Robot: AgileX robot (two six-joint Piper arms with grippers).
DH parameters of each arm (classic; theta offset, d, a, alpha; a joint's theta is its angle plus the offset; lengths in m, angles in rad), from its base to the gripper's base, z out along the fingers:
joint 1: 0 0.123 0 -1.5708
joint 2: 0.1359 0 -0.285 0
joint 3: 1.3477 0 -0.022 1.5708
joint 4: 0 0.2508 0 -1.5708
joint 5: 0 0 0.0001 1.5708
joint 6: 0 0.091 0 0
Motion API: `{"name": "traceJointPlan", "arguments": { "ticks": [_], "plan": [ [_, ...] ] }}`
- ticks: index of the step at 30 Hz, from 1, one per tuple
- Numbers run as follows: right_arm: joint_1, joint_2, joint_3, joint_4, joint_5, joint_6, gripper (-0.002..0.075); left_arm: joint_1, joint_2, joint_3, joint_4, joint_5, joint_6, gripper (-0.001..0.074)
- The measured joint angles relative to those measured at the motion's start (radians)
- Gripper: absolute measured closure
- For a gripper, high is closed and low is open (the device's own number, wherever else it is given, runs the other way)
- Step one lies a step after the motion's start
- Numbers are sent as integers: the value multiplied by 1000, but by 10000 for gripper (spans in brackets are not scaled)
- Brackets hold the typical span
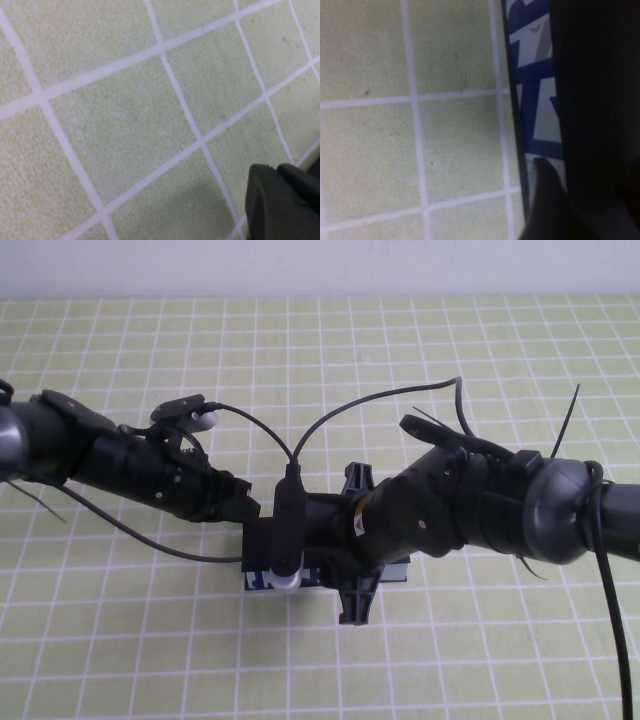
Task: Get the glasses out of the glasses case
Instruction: Pick up the glasses from the glasses case
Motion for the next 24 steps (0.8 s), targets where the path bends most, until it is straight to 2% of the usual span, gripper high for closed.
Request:
{"name": "traceJointPlan", "arguments": {
  "ticks": [4,8,10,24],
  "plan": [
    [0,4,-3,-17,-11,0,465,0,0,0,0,0,0,739],
    [2,4,-2,-26,-12,0,622,0,0,-2,0,-8,0,739],
    [2,2,-2,-30,-12,3,666,0,0,-4,2,-10,0,739],
    [2,-93,-2,-52,-27,83,728,2,0,-8,27,13,2,739]
  ]
}}
